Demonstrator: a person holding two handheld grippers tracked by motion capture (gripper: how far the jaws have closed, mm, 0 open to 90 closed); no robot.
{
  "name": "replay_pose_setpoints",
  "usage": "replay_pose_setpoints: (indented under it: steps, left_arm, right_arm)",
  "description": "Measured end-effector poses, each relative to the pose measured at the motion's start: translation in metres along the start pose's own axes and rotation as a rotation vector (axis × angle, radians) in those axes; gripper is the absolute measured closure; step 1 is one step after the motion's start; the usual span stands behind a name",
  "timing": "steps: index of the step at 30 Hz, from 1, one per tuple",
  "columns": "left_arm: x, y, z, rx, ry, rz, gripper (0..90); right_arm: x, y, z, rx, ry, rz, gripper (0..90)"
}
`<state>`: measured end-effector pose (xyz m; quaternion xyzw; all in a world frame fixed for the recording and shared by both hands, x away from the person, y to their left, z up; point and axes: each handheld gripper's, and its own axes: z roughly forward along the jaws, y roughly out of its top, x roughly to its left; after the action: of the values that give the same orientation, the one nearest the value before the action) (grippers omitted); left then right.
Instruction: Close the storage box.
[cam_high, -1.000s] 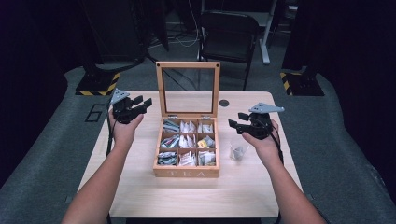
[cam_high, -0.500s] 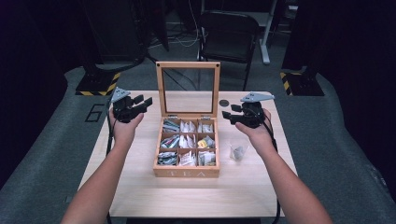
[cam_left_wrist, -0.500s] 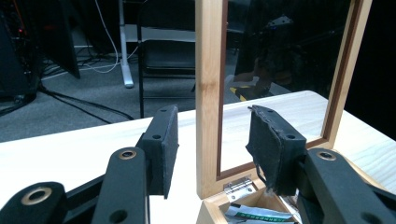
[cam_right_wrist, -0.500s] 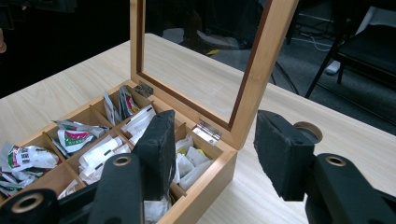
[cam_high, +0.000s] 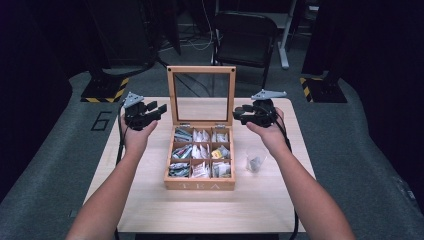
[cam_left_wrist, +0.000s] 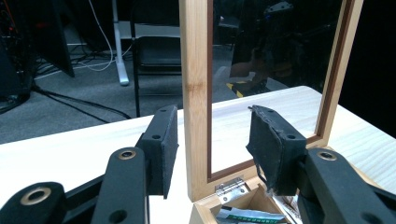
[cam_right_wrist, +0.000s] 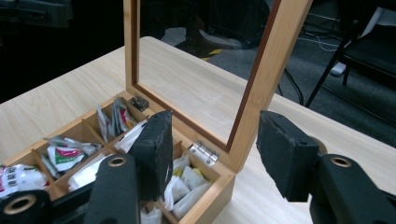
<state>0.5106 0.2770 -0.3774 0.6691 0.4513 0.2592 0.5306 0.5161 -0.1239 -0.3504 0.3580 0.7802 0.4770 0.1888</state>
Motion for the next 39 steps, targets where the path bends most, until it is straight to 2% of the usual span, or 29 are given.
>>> replay_pose_setpoints:
  steps: [3,5,9,12,18,25,30,37,39]
  left_arm:
    - [0.001,0.0,0.001,-0.003,-0.003,-0.001,52.5]
    - [0.001,0.0,0.0,0.001,-0.007,-0.002,52.5]
    - [0.001,-0.001,0.001,0.006,-0.007,0.0,52.5]
    - [0.001,0.0,0.001,0.004,-0.004,-0.003,52.5]
    - [0.001,0.0,0.001,0.001,-0.005,0.0,52.5]
    - [0.005,0.0,-0.002,0.002,0.003,-0.009,52.4]
    - [0.005,0.001,-0.003,0.002,0.001,-0.004,52.4]
    - [0.007,0.002,-0.007,0.002,0.008,-0.003,52.4]
    - [0.006,0.002,-0.008,0.001,0.011,-0.001,52.4]
  right_arm:
    - [-0.005,0.002,0.007,0.013,0.0,0.022,44.0]
    - [-0.009,0.004,0.012,0.019,-0.012,0.007,43.7]
    - [-0.011,0.007,0.018,0.021,-0.011,0.032,43.9]
    - [-0.012,0.007,0.022,0.012,-0.013,0.027,43.8]
    - [-0.017,0.003,0.038,0.027,-0.033,0.04,44.3]
    - [-0.023,0.002,0.048,0.039,-0.054,0.036,44.5]
    - [-0.027,0.002,0.055,0.046,-0.054,0.032,44.4]
    - [-0.028,0.005,0.063,0.058,-0.06,0.053,44.5]
    - [-0.028,0.005,0.066,0.056,-0.058,0.045,44.6]
